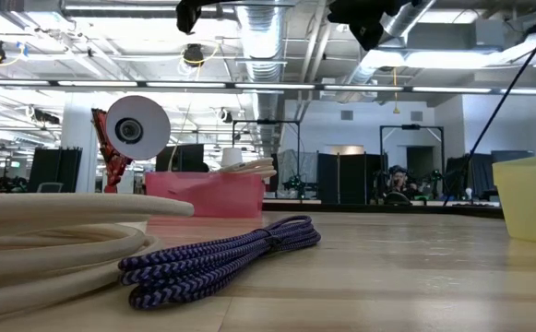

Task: Pick & Place USB Port
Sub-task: Put the HDMI cable into the red bin

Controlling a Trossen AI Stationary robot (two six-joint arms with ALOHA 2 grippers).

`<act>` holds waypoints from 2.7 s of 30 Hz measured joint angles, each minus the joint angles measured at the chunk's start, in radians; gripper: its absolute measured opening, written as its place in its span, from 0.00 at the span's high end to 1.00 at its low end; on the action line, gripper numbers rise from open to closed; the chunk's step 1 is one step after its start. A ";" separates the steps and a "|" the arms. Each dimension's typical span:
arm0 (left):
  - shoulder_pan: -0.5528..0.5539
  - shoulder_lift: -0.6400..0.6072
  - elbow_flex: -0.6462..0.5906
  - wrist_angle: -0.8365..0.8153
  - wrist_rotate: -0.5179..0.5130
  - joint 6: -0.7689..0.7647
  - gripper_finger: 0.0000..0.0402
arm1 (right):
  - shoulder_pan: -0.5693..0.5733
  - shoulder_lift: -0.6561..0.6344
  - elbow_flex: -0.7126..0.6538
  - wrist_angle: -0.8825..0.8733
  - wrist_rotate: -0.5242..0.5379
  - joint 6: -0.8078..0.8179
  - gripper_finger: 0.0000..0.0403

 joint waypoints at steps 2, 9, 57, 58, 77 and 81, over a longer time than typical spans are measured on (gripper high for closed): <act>0.000 0.000 0.000 0.003 0.000 0.000 0.72 | 0.000 0.000 0.000 0.000 0.000 0.000 0.84; 0.000 0.000 0.000 0.012 0.000 0.000 0.72 | 0.000 0.000 0.000 0.003 0.003 0.003 0.84; -0.087 -0.025 0.001 -0.928 0.154 0.534 0.60 | 0.000 -0.001 0.000 -0.124 0.004 0.239 0.84; -0.090 0.000 0.001 -0.941 0.154 0.534 0.60 | 0.000 -0.001 0.000 -0.125 0.004 0.239 0.84; -0.192 0.296 0.001 -0.903 0.223 0.523 0.60 | -0.033 -0.001 0.000 -0.136 0.005 0.204 0.84; -0.204 0.335 0.001 -0.843 0.223 0.518 0.60 | -0.039 -0.001 0.000 -0.135 0.005 0.202 0.84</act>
